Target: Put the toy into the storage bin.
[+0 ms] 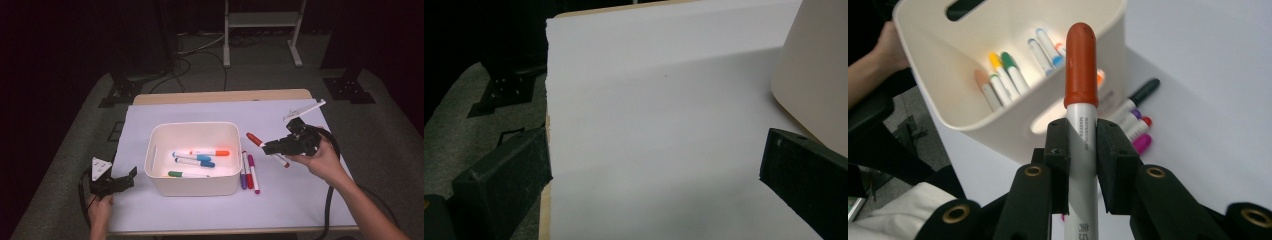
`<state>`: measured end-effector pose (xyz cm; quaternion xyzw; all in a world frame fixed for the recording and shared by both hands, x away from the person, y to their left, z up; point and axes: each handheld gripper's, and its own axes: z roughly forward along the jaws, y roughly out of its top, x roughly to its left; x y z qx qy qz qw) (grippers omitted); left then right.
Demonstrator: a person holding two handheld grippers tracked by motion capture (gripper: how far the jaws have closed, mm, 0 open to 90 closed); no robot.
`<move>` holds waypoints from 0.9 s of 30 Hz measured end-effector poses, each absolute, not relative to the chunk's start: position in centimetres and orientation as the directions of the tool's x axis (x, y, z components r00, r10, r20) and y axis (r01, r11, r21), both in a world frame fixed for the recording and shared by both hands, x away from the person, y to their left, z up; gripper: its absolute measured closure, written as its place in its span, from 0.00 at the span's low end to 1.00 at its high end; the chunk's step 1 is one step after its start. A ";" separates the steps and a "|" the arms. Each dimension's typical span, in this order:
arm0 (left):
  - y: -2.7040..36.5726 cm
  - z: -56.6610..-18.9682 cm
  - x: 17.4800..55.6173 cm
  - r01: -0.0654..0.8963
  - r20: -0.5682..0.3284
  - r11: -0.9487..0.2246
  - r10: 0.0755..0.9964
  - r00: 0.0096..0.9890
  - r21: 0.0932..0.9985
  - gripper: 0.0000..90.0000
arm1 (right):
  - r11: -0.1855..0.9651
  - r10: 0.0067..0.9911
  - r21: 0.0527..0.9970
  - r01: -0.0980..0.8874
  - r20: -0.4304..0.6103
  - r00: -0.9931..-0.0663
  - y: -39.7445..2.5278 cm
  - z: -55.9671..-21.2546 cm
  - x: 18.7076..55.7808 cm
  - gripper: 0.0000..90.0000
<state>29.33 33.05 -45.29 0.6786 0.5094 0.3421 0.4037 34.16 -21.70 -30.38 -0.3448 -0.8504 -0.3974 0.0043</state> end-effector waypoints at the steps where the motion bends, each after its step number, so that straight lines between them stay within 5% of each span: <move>1: 33.1 -45.3 29.3 0.416 0.054 -0.157 0.967 0.248 0.896 0.00 | 0.453 0.573 0.675 0.583 0.280 -0.770 -21.3 -29.9 34.1 0.84; 27: 33.1 -45.3 29.3 0.418 0.050 -0.155 0.967 0.251 0.895 0.00 | 0.639 0.337 0.628 0.444 0.290 -0.896 -9.2 -27.1 35.2 0.84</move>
